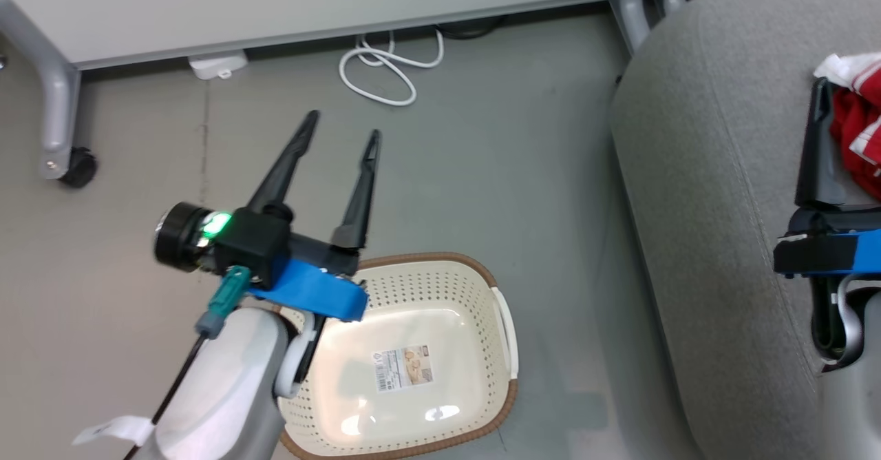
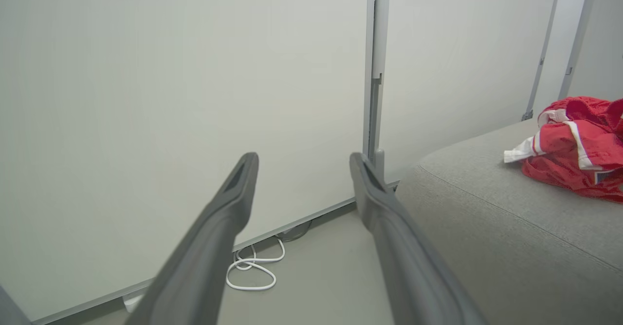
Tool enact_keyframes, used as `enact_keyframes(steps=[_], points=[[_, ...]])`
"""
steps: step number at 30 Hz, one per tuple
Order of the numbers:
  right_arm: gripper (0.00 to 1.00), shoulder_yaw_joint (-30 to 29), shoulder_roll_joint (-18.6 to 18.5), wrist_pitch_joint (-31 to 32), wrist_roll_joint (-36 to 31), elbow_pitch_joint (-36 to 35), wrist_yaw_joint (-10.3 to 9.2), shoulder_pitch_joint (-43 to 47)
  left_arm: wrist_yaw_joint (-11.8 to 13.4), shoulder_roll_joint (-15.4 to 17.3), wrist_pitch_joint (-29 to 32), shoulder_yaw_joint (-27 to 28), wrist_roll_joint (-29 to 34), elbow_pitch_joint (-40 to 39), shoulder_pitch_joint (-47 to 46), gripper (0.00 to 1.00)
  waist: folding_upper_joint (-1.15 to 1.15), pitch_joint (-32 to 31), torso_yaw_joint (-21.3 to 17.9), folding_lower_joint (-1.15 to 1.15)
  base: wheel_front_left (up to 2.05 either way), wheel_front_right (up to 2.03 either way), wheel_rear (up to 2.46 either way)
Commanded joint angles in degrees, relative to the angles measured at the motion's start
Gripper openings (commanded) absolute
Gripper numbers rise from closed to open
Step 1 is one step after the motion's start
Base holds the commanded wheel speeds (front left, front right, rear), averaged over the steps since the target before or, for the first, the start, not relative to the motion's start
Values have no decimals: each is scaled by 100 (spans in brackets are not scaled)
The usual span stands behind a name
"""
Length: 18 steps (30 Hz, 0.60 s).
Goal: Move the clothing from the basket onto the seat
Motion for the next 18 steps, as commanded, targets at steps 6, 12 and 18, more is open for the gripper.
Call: enact_keyframes(steps=[6,12,18], points=[[100,304,77,-17,35,-76,1,192,25,-45,-26,673,107,-140,400,100,0,-326,322,1,0,0,0],[100,484,166,-17,27,-164,1,395,-48,-147,-21,1213,216,-155,734,100,0,-542,496,1,0,0,0],[100,549,266,-17,-25,-267,1,692,-175,-253,-21,1545,381,-176,1027,100,0,-722,630,1,0,0,0]])
